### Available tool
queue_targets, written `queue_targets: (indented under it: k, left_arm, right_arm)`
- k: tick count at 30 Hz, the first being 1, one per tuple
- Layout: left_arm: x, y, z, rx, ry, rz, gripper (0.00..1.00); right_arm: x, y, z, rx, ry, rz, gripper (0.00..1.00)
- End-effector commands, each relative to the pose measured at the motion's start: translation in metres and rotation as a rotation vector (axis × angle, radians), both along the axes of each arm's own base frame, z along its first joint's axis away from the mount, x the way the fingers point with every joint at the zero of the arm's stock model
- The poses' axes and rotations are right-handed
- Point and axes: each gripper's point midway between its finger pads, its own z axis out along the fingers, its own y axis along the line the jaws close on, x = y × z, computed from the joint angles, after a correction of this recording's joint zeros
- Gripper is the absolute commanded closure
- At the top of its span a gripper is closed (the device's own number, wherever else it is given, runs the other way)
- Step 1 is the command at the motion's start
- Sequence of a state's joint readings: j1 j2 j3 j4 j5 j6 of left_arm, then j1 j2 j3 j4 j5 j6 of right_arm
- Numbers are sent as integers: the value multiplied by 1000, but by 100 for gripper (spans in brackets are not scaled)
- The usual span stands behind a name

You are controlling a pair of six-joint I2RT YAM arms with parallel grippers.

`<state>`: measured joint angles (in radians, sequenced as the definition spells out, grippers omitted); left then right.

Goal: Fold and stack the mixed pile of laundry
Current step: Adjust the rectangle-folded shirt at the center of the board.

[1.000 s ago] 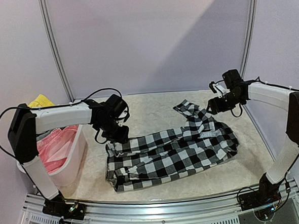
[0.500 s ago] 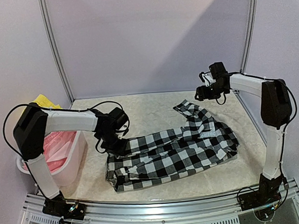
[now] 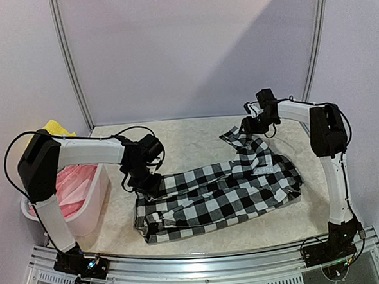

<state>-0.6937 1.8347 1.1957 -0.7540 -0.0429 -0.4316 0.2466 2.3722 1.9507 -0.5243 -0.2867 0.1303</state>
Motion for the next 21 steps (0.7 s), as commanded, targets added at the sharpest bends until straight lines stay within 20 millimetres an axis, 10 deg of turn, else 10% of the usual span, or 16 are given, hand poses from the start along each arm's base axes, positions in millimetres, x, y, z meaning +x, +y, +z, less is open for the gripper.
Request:
queue_targets:
  k: [1, 12, 21]
  left_arm:
    - [6, -3, 22, -5, -24, 23, 59]
    - [21, -9, 48, 6, -65, 20, 58]
    - [24, -5, 74, -23, -135, 42, 52]
  right_arm:
    - [8, 2, -13, 51, 39, -11, 43]
    - [11, 8, -30, 105, 85, -28, 74]
    - [12, 14, 0, 155, 50, -2, 100]
